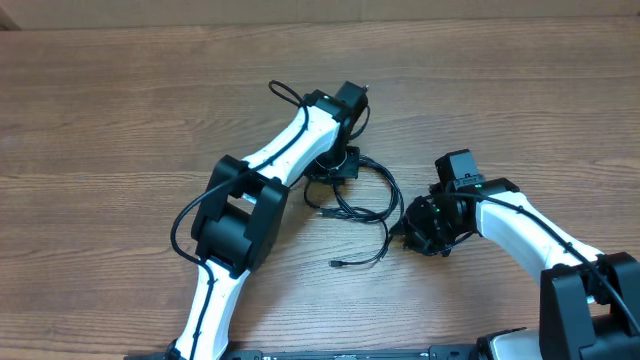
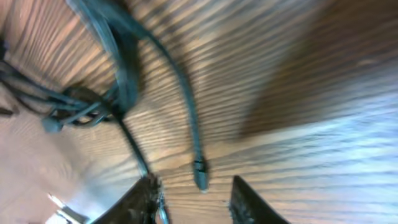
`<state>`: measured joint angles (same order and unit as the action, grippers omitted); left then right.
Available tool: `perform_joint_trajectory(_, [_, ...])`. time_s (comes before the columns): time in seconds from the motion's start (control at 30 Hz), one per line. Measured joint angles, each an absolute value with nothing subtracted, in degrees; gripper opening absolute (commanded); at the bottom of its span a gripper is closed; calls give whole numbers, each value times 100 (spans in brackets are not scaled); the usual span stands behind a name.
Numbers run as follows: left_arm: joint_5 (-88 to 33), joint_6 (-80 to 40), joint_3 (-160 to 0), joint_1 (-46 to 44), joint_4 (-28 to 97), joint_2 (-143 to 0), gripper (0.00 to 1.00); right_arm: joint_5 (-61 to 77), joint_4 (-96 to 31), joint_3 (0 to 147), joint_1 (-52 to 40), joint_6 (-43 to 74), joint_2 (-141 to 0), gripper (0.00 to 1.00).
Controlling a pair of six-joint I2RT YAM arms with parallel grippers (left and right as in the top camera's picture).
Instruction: Untangle cables
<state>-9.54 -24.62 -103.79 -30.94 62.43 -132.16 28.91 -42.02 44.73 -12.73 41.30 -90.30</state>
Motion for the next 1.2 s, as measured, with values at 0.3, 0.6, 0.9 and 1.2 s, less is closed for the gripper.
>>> perform_joint_trajectory(0.3, [-3632,93,-10683,-2364,7067,-13491,4,3111,-3441,4466,-1653,3883,-9030,50])
perform_joint_trajectory(0.6, [-4440,2342,-10956,-2062,8311,-13467,4,3717,-2842,4466,-1498,3420,-9030,47])
perform_joint_trajectory(0.9, [-4484,3057,-10958,-2064,8189,-13467,4,4073,-2502,4466,-1468,3326,-9030,18])
perform_joint_trajectory(1.2, [-4495,2753,-10960,-2139,7791,-13467,36,4158,-2480,4464,-1466,3301,-9030,4])
